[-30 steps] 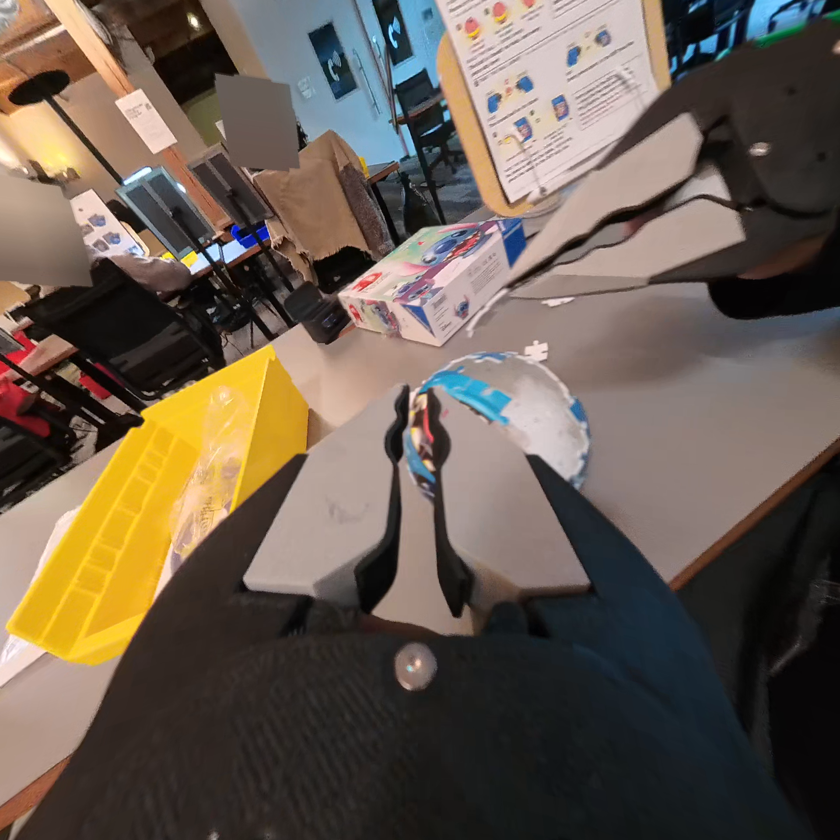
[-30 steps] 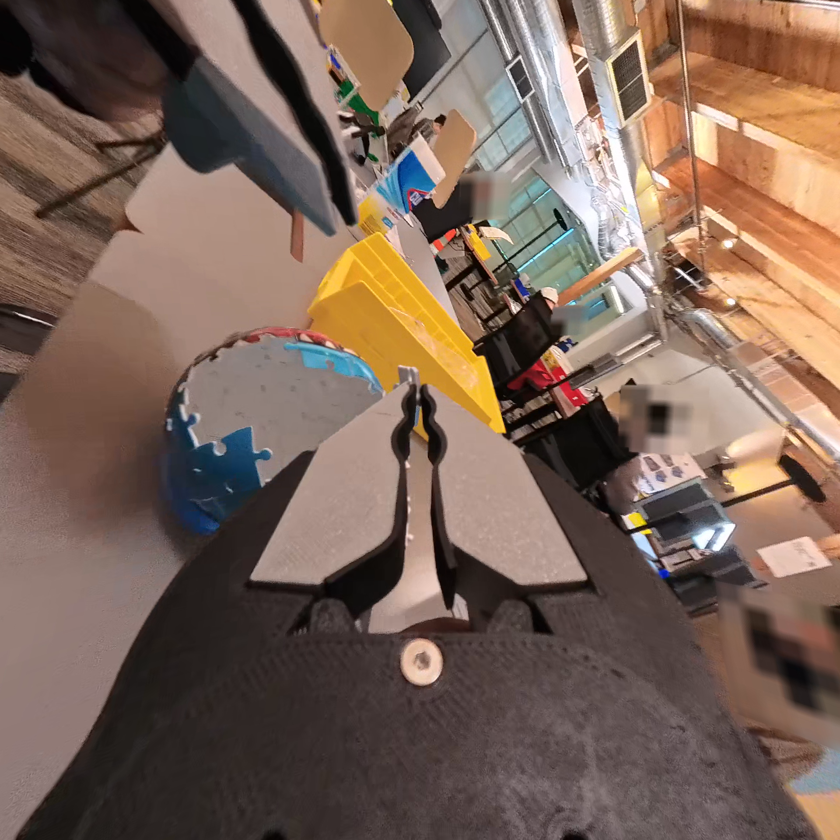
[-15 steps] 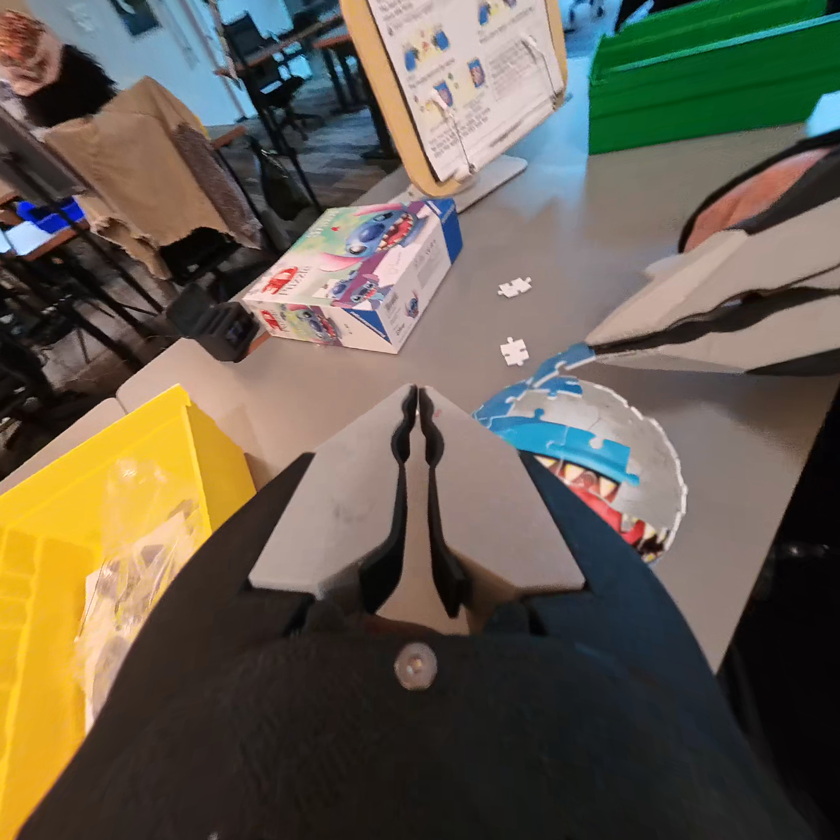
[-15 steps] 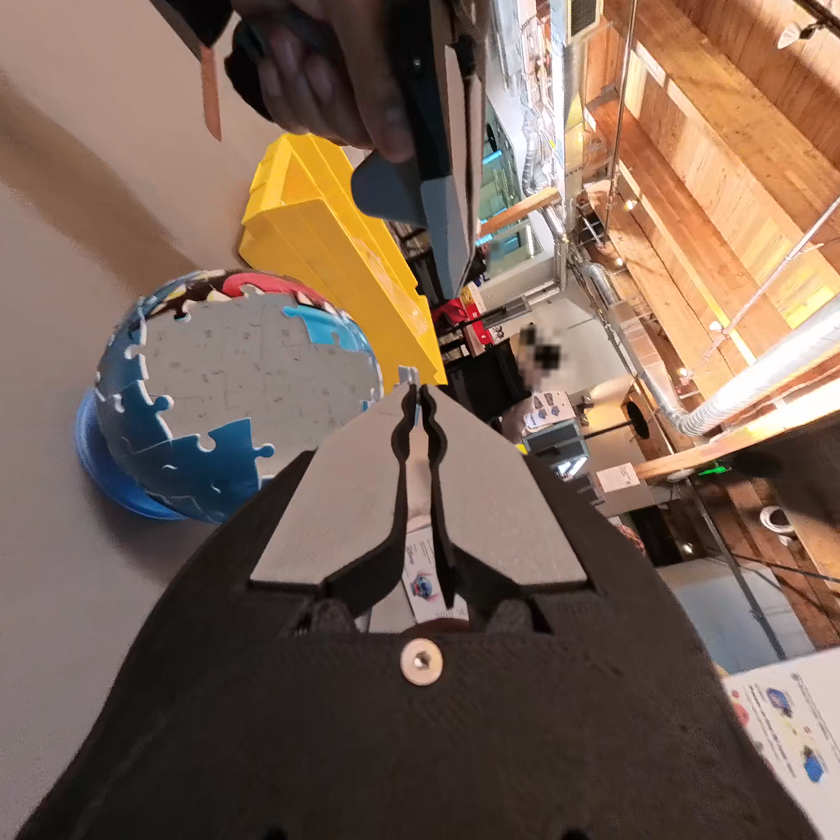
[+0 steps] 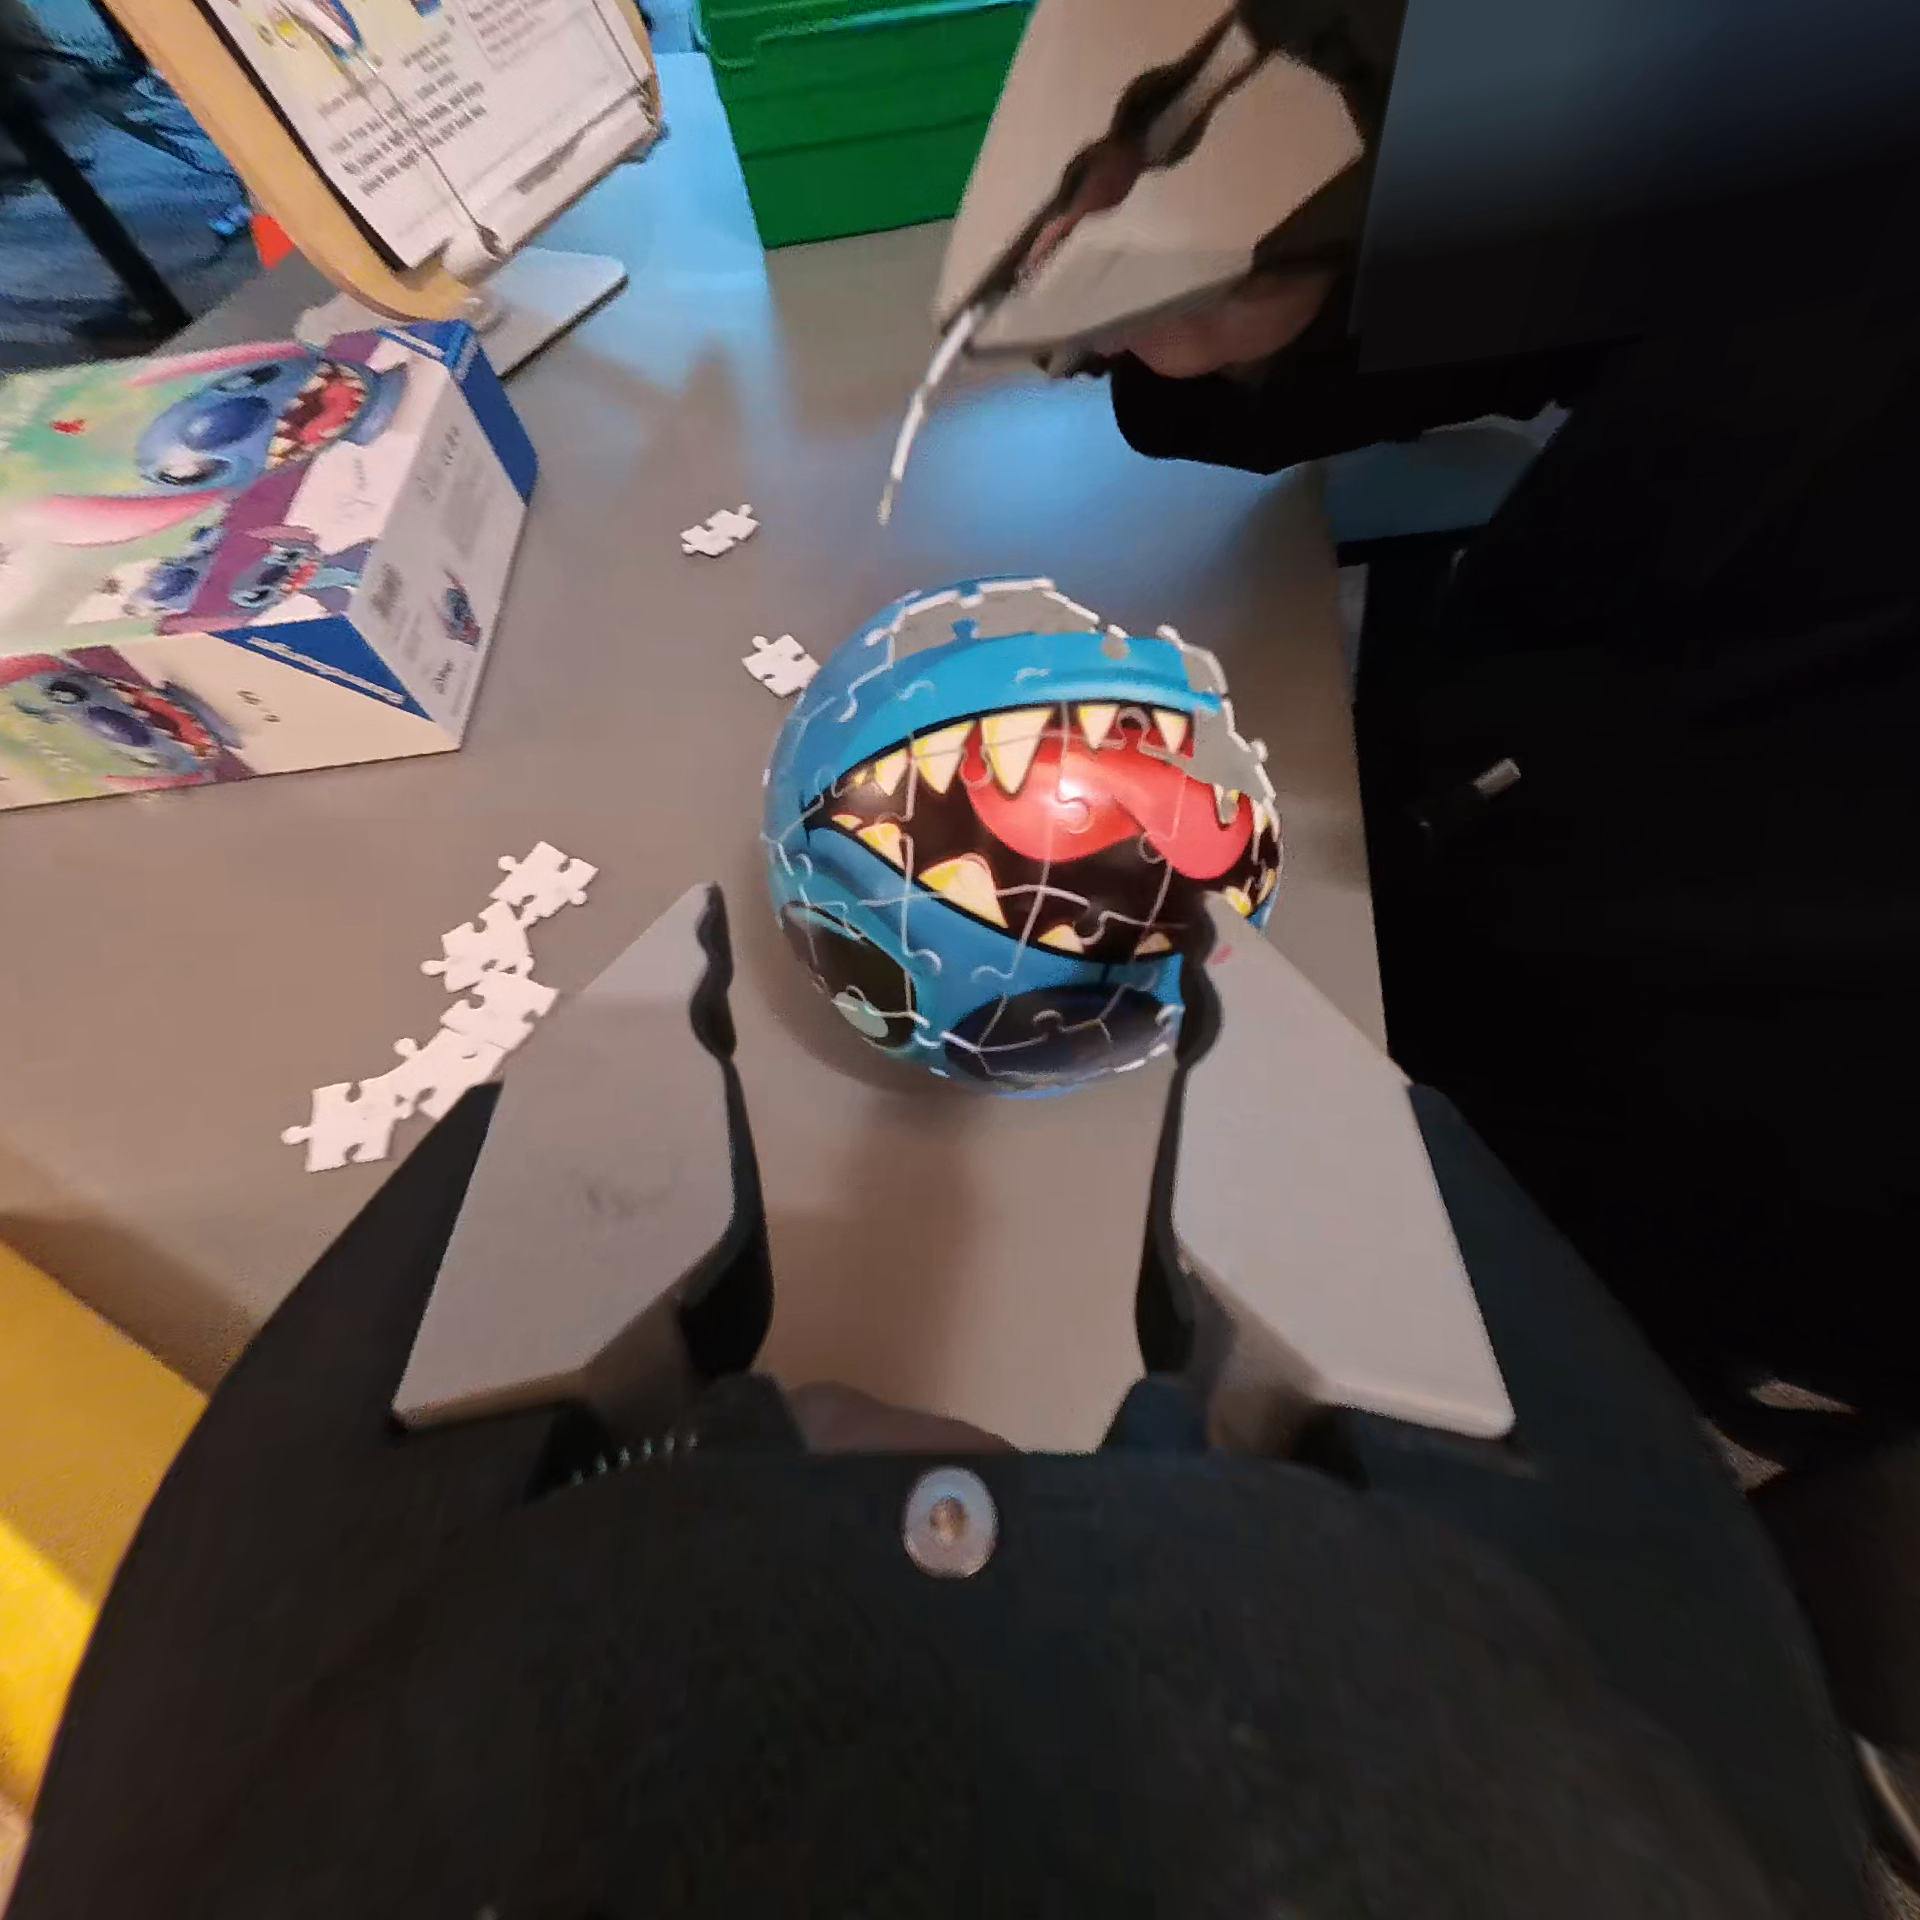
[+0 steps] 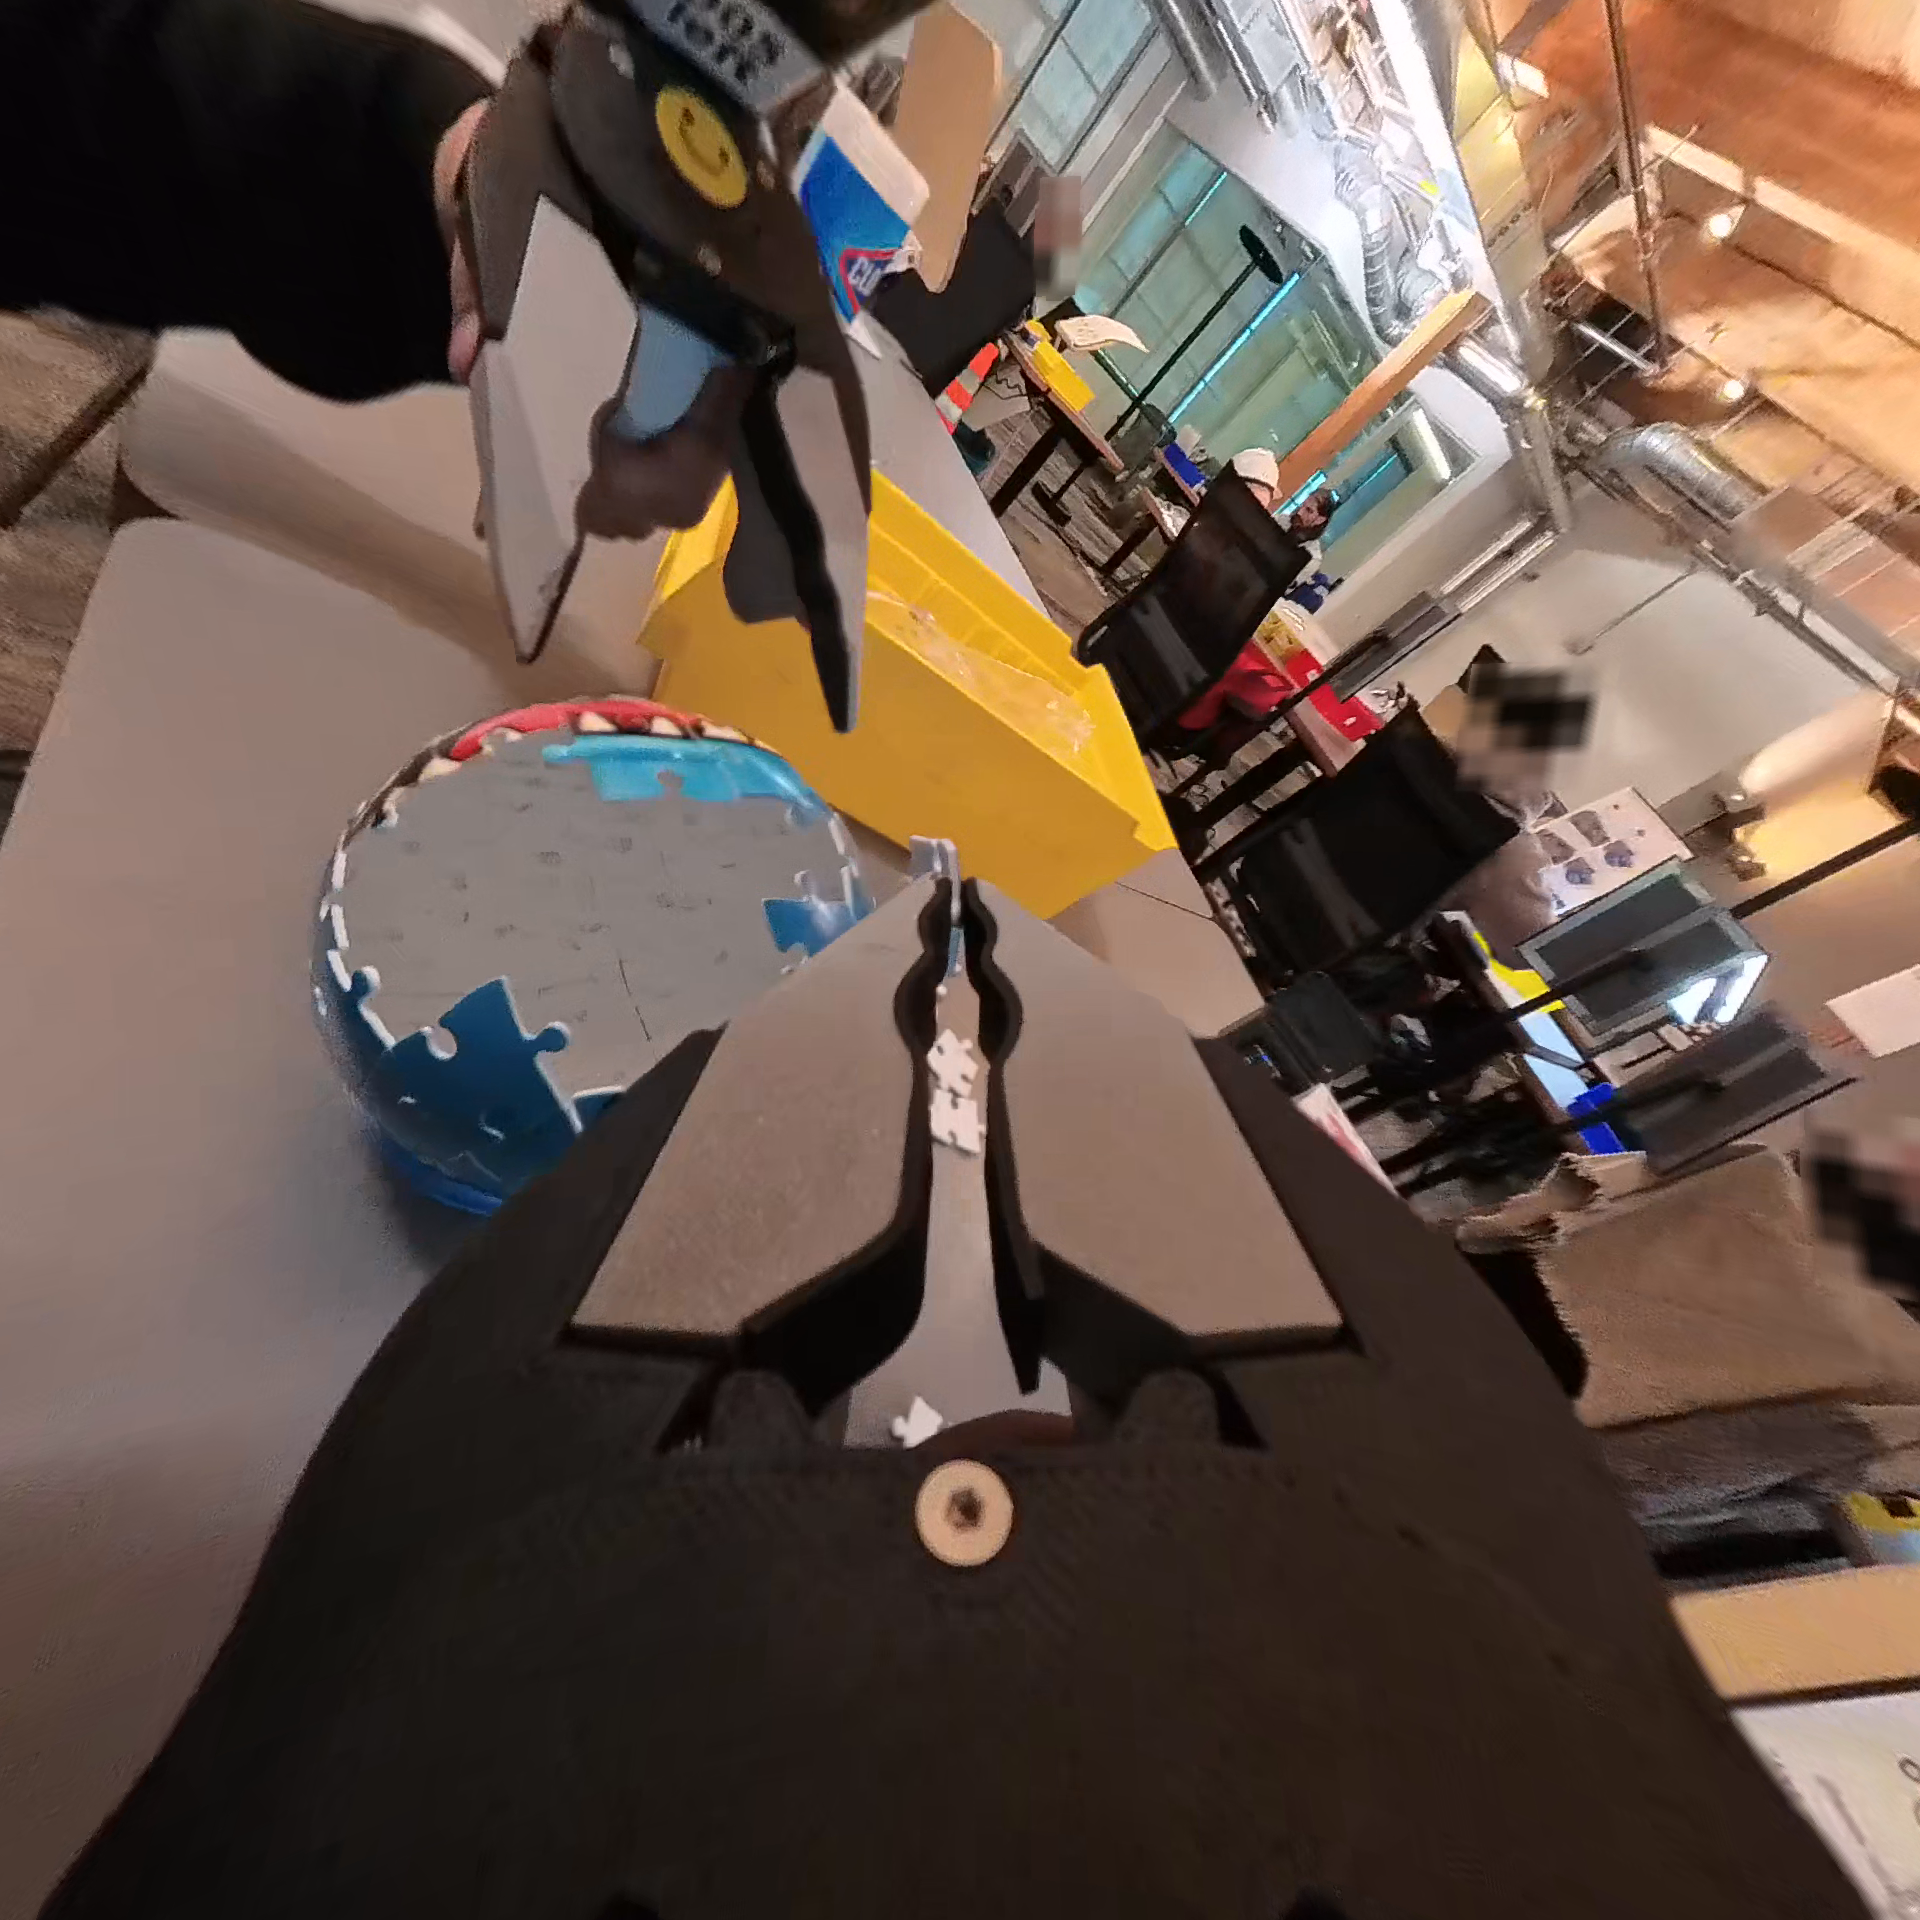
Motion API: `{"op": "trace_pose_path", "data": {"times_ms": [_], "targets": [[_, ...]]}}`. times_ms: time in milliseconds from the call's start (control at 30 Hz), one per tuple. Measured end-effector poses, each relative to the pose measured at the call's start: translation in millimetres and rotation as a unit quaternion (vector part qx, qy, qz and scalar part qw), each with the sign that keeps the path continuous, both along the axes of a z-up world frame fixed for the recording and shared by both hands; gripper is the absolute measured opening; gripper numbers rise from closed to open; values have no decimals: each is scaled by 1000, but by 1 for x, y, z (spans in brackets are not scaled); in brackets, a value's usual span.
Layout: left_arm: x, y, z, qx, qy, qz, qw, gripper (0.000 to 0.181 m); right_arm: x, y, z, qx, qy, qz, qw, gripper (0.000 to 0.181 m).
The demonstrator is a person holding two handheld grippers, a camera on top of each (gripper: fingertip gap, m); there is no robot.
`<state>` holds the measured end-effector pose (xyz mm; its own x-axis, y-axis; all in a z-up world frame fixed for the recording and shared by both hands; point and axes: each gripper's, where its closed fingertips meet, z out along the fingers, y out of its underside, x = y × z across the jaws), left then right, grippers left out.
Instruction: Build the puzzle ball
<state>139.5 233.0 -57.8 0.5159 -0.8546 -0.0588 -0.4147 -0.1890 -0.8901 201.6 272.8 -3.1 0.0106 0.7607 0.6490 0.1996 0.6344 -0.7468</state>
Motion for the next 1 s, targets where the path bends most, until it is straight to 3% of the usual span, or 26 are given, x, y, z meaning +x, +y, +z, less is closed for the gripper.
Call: {"op": "trace_pose_path", "data": {"times_ms": [333, 733, 900, 1000], "targets": [[14, -12, -16, -24, 18, 17, 999, 81, -5, -15, 0, 73, 11, 18, 997, 0], [24, -32, -16, -5, 6, 106, 994, 84, -3, -15, 1, 79, 0, 45, 996, 0], [22, -42, -12, 11, 14, 84, 996, 87, -5, -16, -3, 121, -1, 24, 992, 0], [13, -35, 4, 31, -8, 49, 998, 86, -8, -8, -3, 120, -7, 6, 993, 0]]}}
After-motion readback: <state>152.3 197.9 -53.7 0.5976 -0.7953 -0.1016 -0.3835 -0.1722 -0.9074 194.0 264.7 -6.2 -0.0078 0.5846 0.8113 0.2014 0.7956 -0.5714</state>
